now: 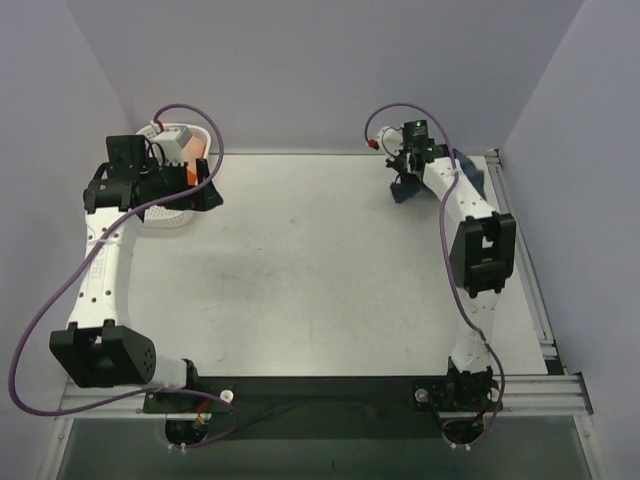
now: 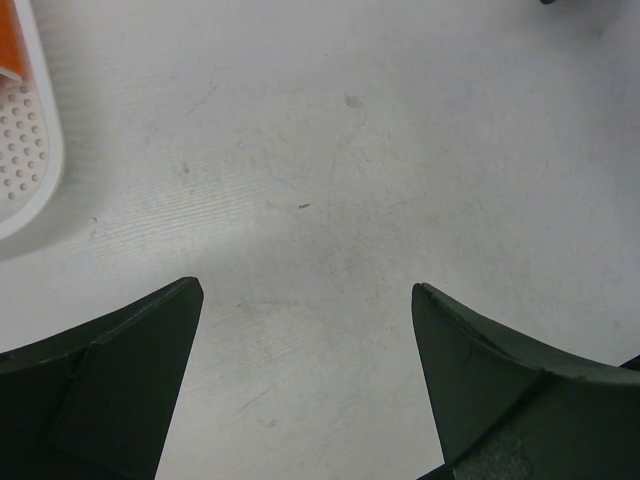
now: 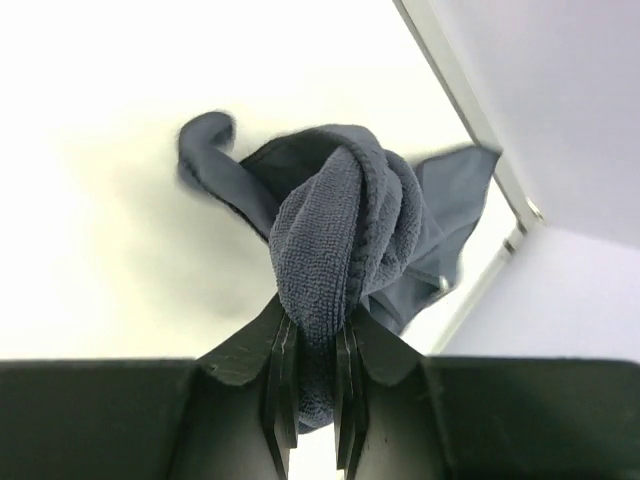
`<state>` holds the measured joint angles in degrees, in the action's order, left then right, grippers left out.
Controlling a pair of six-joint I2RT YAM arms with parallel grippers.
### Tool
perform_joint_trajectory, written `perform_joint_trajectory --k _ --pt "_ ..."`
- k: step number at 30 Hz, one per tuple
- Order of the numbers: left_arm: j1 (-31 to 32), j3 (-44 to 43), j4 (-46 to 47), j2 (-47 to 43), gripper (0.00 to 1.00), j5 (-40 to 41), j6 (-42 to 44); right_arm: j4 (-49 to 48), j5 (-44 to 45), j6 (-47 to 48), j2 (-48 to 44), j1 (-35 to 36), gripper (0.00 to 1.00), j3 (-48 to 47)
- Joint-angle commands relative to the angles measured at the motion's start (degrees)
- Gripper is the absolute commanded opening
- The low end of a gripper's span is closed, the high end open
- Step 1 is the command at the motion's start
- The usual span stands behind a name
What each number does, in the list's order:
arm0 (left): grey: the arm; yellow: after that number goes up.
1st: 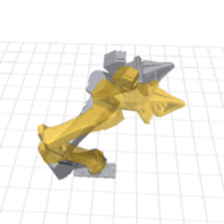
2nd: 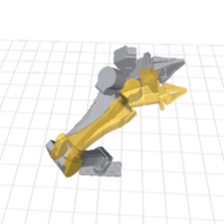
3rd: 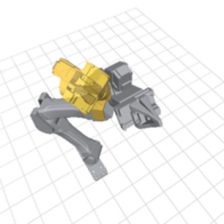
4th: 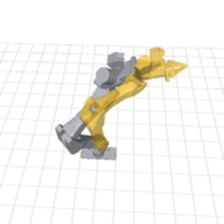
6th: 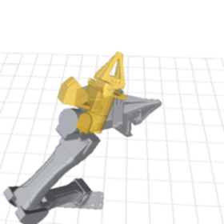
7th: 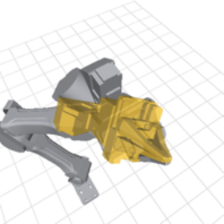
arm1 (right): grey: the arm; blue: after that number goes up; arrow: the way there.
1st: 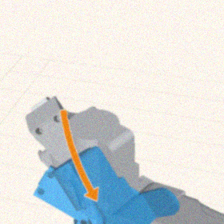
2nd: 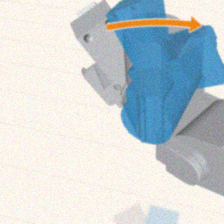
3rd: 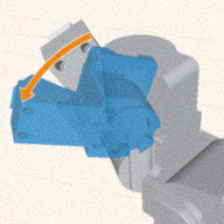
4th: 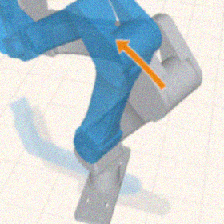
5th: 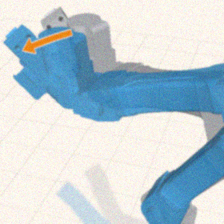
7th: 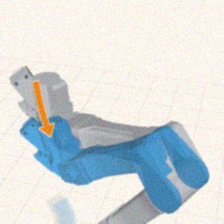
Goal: Roll the towels
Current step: Grab a towel with the right arm, then move the towel to the center of the board
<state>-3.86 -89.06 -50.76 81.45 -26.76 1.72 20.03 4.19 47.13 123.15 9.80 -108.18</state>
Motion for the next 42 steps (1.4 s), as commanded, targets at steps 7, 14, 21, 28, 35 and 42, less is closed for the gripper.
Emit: perform_joint_trajectory --k 7,14,21,28,35,42 --pt "-1.85 4.58 2.24 -7.88 0.97 -8.98 0.75 17.85 -19.89 -35.29 -19.51 11.81 0.00 15.44" --pt "-3.17 13.02 3.04 -10.43 0.97 -16.83 2.85 15.29 -42.94 -44.43 -25.32 18.40 0.30 27.58" --pt "1.12 18.39 5.05 -10.26 0.97 -11.92 9.35 16.00 -44.79 -41.33 -36.66 10.26 0.73 33.47" --pt "13.43 10.15 11.12 7.36 0.72 -3.66 7.34 15.04 -24.42 -40.63 -26.85 2.50 0.57 28.03" --pt "19.76 -8.48 13.41 27.16 0.75 0.66 4.88 13.02 -17.56 -43.53 -15.50 -0.40 0.54 20.03" --pt "23.54 -22.37 15.78 42.01 0.79 2.86 4.61 12.75 -11.93 -43.79 -7.23 -0.84 0.56 15.81"
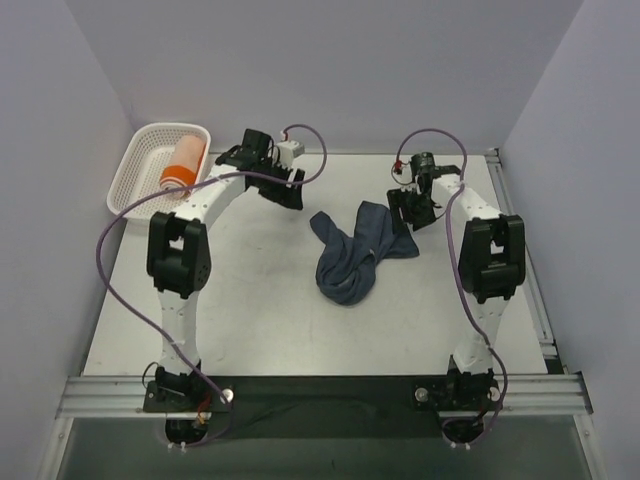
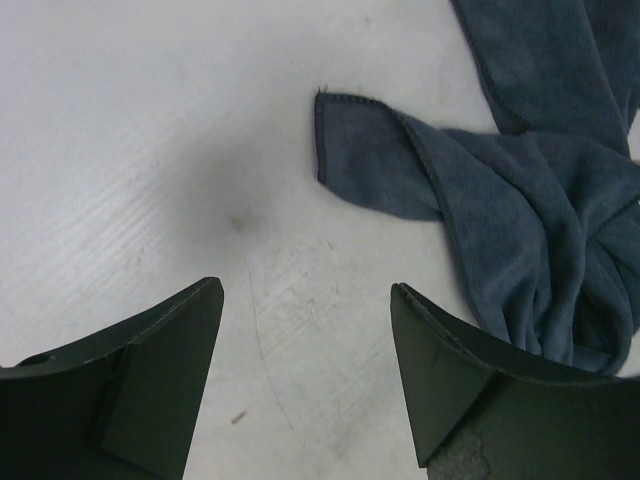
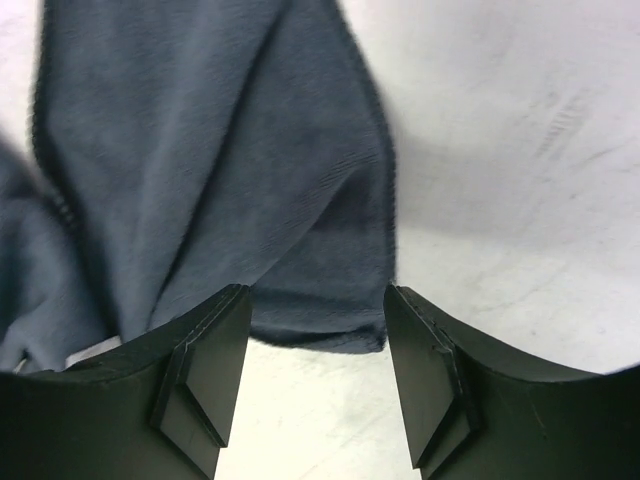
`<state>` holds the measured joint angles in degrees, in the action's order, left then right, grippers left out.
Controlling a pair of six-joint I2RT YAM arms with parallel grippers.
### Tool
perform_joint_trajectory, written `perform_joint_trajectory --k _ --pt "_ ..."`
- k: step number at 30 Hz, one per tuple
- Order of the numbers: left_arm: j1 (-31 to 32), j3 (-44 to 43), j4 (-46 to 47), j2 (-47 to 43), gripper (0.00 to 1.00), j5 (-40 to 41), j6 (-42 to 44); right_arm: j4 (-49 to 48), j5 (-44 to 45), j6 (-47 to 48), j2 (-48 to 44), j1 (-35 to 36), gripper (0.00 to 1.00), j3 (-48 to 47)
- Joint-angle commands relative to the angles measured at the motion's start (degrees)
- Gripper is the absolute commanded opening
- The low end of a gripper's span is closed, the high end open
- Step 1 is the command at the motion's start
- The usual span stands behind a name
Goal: Roll the towels
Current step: Move the towel to the center of the board
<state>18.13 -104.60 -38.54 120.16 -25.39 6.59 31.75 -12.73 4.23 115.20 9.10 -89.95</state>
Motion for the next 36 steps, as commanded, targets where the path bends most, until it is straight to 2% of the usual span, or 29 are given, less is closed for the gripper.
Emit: perform_joint_trajectory --k 1,5,11,14,17,18,20,21,22,24,25,27,28,31,34,35,36 --pt "2.51 -8.24 3.56 4.63 0.80 2.18 -0.17 0.95 5.35 -0.80 1.69 -0.23 0.56 -2.42" --pt "4.72 -15.70 3.65 10.79 0.81 3.50 -0.17 1.47 5.18 -1.15 3.10 -0.93 0.55 -0.76" --pt "7.18 -20.38 3.48 17.38 0.84 6.66 0.44 3.76 3.24 -0.28 4.24 -1.37 0.53 1.62" --pt "8.49 -20.30 3.48 18.71 0.84 8.60 1.58 5.43 3.07 1.04 5.12 -1.54 0.47 2.15" --pt "9.72 -19.68 3.48 19.76 0.82 11.05 2.72 6.74 2.63 1.75 5.91 -2.16 0.33 2.33" --pt "9.90 -19.51 3.39 19.85 0.79 11.58 3.16 7.71 2.45 1.83 6.26 -2.33 0.21 2.41" --pt "10.34 -18.45 3.30 19.94 0.75 13.16 4.13 8.59 1.84 2.27 6.36 -2.86 0.10 2.59" --pt "10.43 -17.84 3.30 19.50 0.70 14.30 4.48 9.64 1.57 2.45 6.18 -3.39 0.02 2.76" --pt "10.35 -17.14 3.30 19.15 0.67 14.75 4.66 10.00 1.22 2.71 6.09 -3.74 0.00 2.76" --pt "10.09 -14.24 3.30 17.66 0.62 15.63 5.89 10.87 0.96 3.50 5.31 -4.79 0.00 3.46" --pt "9.91 -13.10 3.30 16.96 0.53 15.80 6.33 11.05 0.87 3.85 4.95 -5.23 0.00 3.73" --pt "9.47 -9.41 3.30 14.86 0.47 15.89 6.94 11.75 0.69 4.73 3.99 -6.46 0.00 4.34" --pt "8.86 -8.01 3.30 14.06 0.38 15.98 7.03 12.19 0.43 5.00 3.46 -6.81 0.00 4.52" --pt "7.28 -2.21 3.21 10.37 0.26 16.25 7.47 14.13 -0.62 6.14 1.00 -8.66 0.00 5.74" --pt "5.26 4.47 3.21 5.28 0.10 16.16 7.47 15.53 -1.41 7.46 -2.34 -8.93 0.00 8.55" --pt "3.42 6.58 3.13 2.56 0.00 16.33 6.86 16.32 -1.77 7.81 -4.00 -10.32 0.00 9.35" --pt "2.53 9.99 2.95 1.14 0.00 16.68 6.60 16.76 -2.03 8.16 -4.80 -10.51 0.00 10.40"
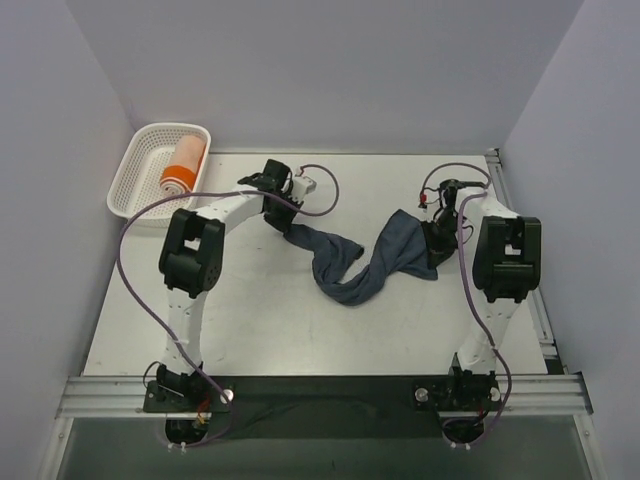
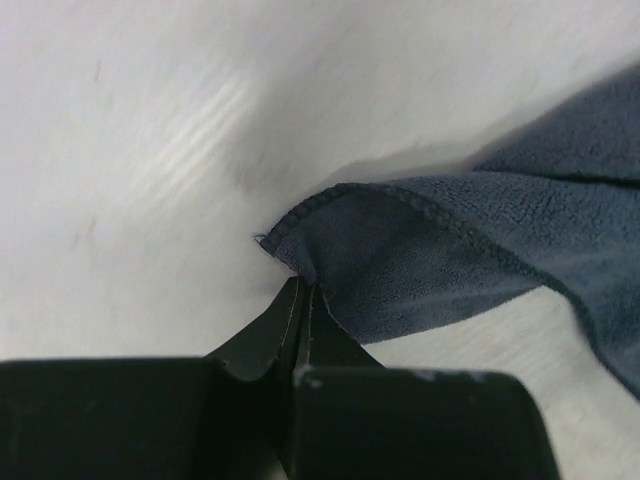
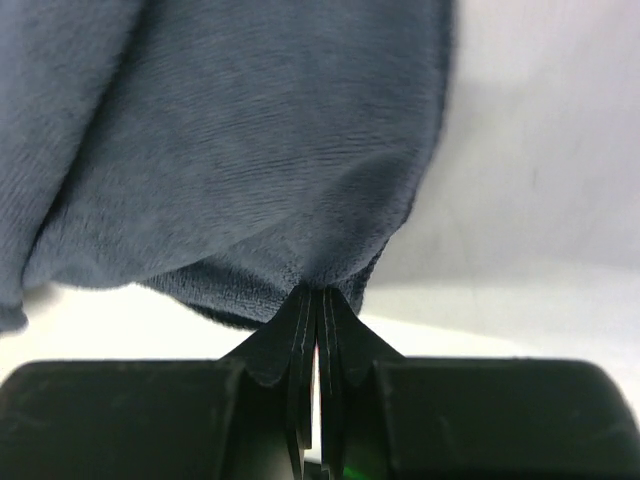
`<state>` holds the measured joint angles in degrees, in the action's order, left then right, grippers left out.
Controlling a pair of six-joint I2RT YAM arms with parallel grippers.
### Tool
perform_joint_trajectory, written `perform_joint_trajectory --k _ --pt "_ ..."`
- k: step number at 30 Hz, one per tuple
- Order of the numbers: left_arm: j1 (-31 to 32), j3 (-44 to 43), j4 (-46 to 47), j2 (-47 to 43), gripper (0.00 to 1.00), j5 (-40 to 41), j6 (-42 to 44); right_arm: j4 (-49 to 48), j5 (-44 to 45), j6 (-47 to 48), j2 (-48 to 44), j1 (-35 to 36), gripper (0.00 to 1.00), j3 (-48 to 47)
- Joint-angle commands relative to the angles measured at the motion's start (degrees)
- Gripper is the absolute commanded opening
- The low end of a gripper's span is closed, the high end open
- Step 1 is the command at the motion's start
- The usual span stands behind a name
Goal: Roll the towels
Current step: Move the towel to the center of the board, then flatten the towel
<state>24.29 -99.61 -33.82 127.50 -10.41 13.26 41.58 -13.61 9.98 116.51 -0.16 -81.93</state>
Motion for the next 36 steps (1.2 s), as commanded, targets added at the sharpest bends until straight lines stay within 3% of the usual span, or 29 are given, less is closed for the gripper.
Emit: perform_joint_trajectory --k 1,7,11,13,17,24,28,31,36 --pt "-4.51 7.22 -2.29 -7.87 0.00 1.89 -0.16 7.28 -1.33 3.46 -6.90 -1.24 0.00 4.13" --pt "-11.19 22.68 -5.71 -21.23 0.00 5.40 3.78 9.74 -0.99 6.89 -12.97 -1.42 0.00 10.38" --pt "-16.02 26.49 -11.51 -26.59 0.00 4.54 6.60 10.27 -0.28 9.61 -16.65 -1.94 0.00 13.72" --pt "-18.14 26.14 -16.41 -27.74 0.00 2.25 8.70 10.62 -1.50 10.23 -17.89 -2.56 0.00 14.08" --pt "-20.51 18.87 -28.82 -32.30 0.00 -15.97 13.55 11.15 -2.65 10.76 -20.52 -4.05 0.00 12.24" --pt "-26.66 6.21 -35.70 -39.17 0.00 -26.14 10.31 12.20 -2.39 13.48 -20.80 -9.76 0.00 9.16" --pt "-28.78 3.81 -34.83 -38.12 0.00 -25.36 3.20 12.65 -1.95 15.07 -20.80 -11.09 0.00 7.75" --pt "-28.95 6.43 -30.27 -35.93 0.00 -18.79 -2.68 12.47 -3.53 14.20 -19.57 -10.91 0.00 5.91" --pt "-29.04 8.38 -26.83 -30.57 0.00 -14.47 -7.27 12.38 -5.29 12.35 -16.23 -9.60 0.00 3.62"
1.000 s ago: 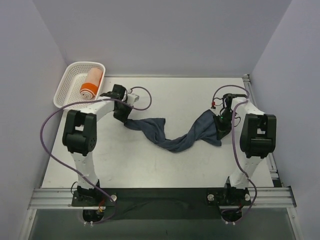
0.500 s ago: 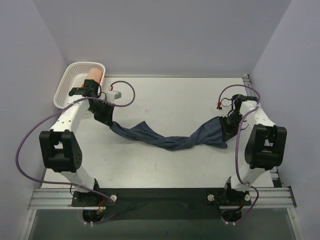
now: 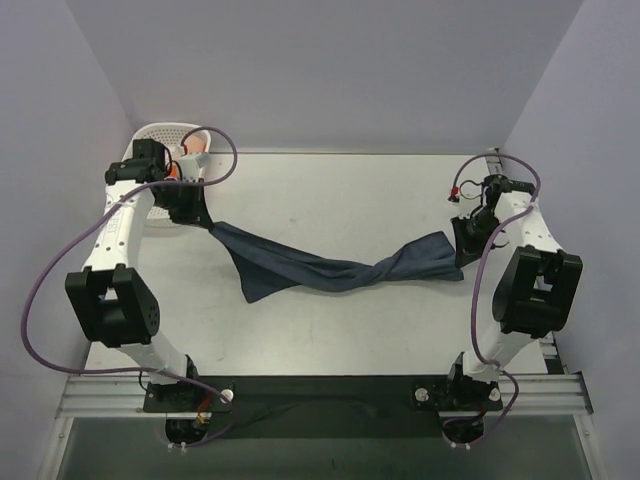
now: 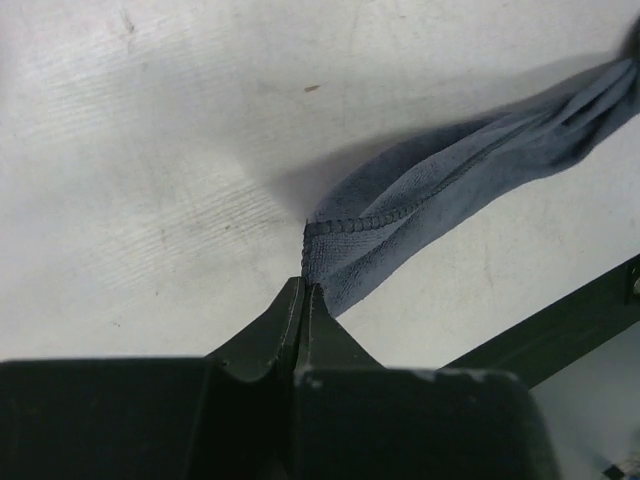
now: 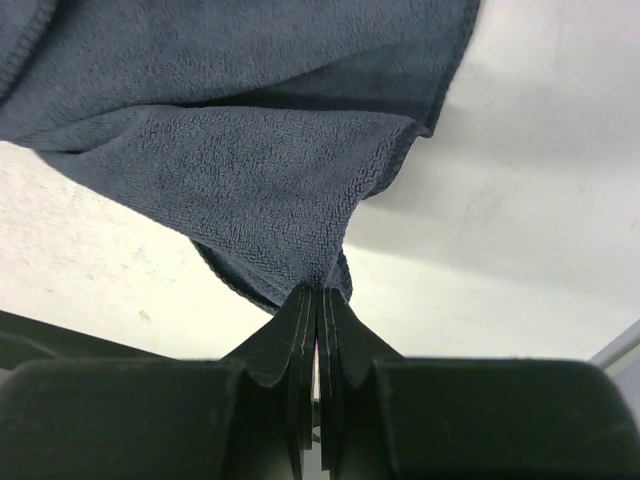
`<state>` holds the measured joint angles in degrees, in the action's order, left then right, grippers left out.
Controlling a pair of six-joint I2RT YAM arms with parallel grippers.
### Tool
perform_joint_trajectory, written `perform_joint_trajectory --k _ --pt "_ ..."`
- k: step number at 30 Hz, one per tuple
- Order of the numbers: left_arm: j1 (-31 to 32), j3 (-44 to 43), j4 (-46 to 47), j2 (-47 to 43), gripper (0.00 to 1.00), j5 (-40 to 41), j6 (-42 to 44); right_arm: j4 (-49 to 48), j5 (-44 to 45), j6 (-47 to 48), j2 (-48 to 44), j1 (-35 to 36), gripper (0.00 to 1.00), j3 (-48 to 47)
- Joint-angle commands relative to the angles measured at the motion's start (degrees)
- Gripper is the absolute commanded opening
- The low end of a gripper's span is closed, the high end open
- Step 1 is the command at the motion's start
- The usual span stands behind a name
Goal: Roll the towels
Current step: Flatten the towel
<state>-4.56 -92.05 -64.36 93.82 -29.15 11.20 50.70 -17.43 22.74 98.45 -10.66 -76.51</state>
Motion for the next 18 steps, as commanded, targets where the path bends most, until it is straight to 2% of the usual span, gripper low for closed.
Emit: perform_joint_trajectory --k 1,7,9,10,11,14,15,16,18 --pt "-0.28 0.99 5.02 3.73 0.00 5.75 -6.62 3.35 -1.64 -0.42 2.18 1.16 0.00 -1.63" --pt "-0.01 0.13 13.45 8.73 0.00 5.33 -6.99 2.22 -1.11 -0.15 3.32 2.48 0.00 0.66" --pt "-0.01 -3.20 15.13 10.76 0.05 5.77 -6.81 1.95 -1.03 -0.42 3.67 2.48 0.00 0.49" --pt "-0.01 -4.61 15.31 11.90 0.10 5.59 -5.94 1.78 -1.20 -0.77 3.76 2.48 0.00 0.22" --pt "-0.01 -6.02 15.23 14.26 0.26 5.24 -5.15 1.69 -1.29 -0.94 4.02 2.48 0.00 0.05" --pt "-0.10 -9.28 13.30 15.60 0.56 2.96 -0.93 1.77 -1.46 -1.47 4.38 2.66 0.00 -0.48" --pt "-0.01 -8.94 12.77 14.99 0.58 2.17 2.21 1.77 -1.55 -1.56 4.38 2.74 0.00 -0.39" --pt "-0.01 -6.41 12.77 12.55 0.68 1.47 3.55 1.86 -1.64 -1.56 4.29 2.83 0.00 -0.22" --pt "0.07 -2.89 13.03 9.47 0.74 0.59 6.80 1.77 -1.99 -1.56 3.94 3.36 0.00 0.66"
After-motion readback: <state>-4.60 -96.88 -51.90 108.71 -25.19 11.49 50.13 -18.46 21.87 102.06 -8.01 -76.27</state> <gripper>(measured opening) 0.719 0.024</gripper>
